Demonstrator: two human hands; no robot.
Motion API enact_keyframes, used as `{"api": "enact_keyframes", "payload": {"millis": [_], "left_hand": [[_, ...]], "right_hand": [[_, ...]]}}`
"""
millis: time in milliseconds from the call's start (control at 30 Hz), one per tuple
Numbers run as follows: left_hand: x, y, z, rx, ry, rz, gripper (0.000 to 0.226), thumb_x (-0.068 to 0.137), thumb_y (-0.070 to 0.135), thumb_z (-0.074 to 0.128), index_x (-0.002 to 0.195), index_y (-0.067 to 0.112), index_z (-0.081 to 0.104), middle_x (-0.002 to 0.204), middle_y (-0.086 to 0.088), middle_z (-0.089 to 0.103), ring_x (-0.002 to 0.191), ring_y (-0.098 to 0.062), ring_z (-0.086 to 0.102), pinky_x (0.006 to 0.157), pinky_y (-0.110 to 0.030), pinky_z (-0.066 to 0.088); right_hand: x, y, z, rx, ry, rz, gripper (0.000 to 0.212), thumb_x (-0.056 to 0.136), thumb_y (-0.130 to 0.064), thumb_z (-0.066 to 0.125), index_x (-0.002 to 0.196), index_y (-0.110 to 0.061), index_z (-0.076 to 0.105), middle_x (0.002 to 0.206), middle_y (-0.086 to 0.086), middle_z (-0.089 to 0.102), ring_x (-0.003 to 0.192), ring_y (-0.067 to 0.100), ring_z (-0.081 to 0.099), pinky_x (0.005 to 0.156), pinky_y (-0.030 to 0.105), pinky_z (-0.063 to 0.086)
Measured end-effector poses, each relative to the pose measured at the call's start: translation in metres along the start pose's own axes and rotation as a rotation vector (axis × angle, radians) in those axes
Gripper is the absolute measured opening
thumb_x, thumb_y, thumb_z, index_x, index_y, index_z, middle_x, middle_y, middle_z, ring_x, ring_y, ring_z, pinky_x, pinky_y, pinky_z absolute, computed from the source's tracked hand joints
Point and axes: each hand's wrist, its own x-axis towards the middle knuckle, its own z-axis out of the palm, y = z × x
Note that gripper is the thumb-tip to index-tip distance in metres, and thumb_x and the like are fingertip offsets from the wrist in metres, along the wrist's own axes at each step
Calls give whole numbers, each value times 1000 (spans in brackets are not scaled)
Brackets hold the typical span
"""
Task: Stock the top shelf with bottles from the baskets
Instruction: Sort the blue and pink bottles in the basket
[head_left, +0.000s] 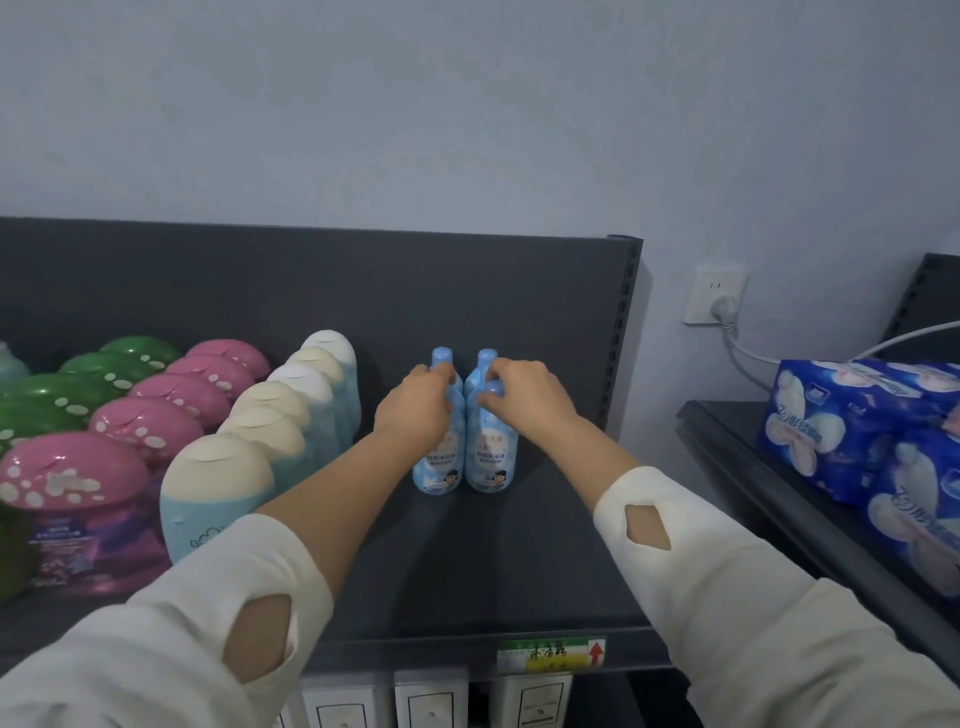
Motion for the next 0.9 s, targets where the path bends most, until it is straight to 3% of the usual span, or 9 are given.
{"api": "enact_keyframes", "payload": {"millis": [167, 300, 433, 633, 733, 900], "left_hand": [[-7, 2, -7, 34, 3, 35, 43, 94, 24, 47, 135, 21, 36, 119, -9, 47, 99, -28, 56, 77, -42, 50], [-19, 2, -27, 149, 83, 92, 34, 94, 27, 49, 126, 19, 45, 117, -6, 48, 107, -26, 51, 78, -40, 49], [-40, 3, -62, 324, 225, 183, 23, 93, 28, 47, 112, 15, 53, 111, -6, 52, 107, -27, 50, 78, -39, 43], [-102, -32, -126, 519, 363, 215, 23, 95, 30, 44, 111, 17, 55, 110, -3, 57, 107, -26, 52, 77, -36, 40], [-146, -68, -161, 534, 399, 160, 21, 94, 28, 44, 106, 16, 56, 104, -4, 59, 101, -27, 54, 73, -36, 39], [-234, -143, -218, 555, 361, -18, 26, 94, 27, 45, 116, 19, 53, 114, -6, 58, 110, -29, 52, 82, -38, 40]], "right_hand": [[-3, 5, 0, -100, 10, -46, 43, 92, -43, 52, 130, -24, 46, 121, 3, 51, 107, 25, 53, 69, 33, 40], [-9, 2, -6, -179, 140, -127, 42, 94, -42, 50, 132, -25, 47, 129, 0, 47, 118, 24, 43, 74, 32, 41], [-22, -22, -17, -183, 265, -216, 35, 96, -38, 47, 126, -22, 53, 126, 1, 50, 117, 24, 44, 78, 32, 40], [-54, -104, -28, -148, 350, -370, 27, 96, -37, 48, 112, -17, 57, 111, 3, 56, 107, 25, 49, 70, 32, 34], [-77, -159, -25, -99, 374, -441, 26, 95, -36, 48, 109, -17, 58, 107, 2, 58, 103, 26, 50, 70, 32, 33], [-120, -258, -14, -7, 385, -628, 25, 94, -35, 50, 109, -17, 60, 106, 2, 60, 101, 25, 53, 74, 32, 38]]}}
